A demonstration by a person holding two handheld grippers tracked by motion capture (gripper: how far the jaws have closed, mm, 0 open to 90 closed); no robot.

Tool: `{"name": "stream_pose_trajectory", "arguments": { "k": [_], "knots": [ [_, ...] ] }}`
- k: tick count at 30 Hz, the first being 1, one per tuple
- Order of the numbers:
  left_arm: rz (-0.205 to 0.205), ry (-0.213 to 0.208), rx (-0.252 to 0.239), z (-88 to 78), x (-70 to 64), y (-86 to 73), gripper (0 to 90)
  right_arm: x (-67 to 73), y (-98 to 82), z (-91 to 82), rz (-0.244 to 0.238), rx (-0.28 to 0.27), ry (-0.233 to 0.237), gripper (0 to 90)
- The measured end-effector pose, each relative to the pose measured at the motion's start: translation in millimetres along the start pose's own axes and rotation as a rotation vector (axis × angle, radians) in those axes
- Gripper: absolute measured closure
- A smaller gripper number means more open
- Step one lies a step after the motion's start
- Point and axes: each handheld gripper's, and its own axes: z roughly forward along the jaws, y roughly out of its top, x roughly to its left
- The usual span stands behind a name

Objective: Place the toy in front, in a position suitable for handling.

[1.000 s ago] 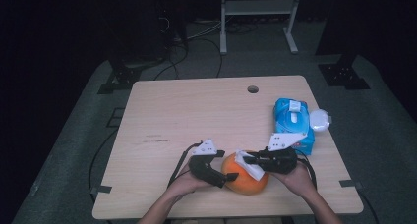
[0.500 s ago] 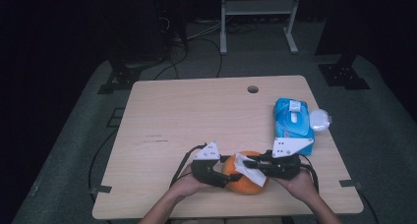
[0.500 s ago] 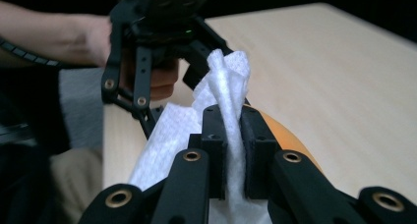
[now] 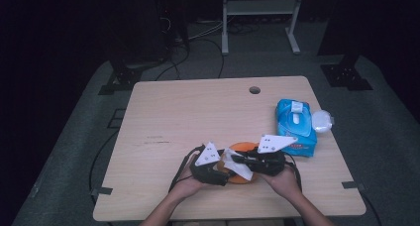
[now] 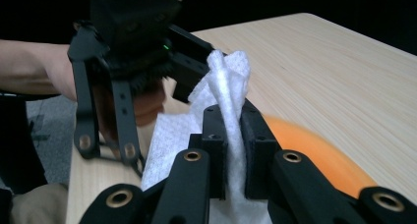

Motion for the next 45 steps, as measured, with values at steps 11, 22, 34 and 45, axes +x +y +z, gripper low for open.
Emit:
{"name": "stream_pose_trajectory", "arguments": {
  "k": [11,22,34,45],
  "knots": [
    [-0.036,-0.029,0.013,-4.2,3.0,-4.9,25.8,-29.3,-12.6,-26.9,0.053,-0.002,-0.153,81.3],
    [-0.113,-0.096,-0.019,-11.3,15.2,-5.9,16.7,-24.6,-16.2,-22.6,0.013,0.013,-0.107,81.3],
    [-0.027,-0.051,0.015,-9.4,-2.7,-3.7,29.8,10.8,2.0,5.7,-0.08,0.033,-0.052,81.5],
    [-0.072,-0.14,-0.023,-16.5,6.7,-0.5,18.3,-16.2,-13.2,-20.8,-0.006,0.014,-0.103,81.6]
  ]
}}
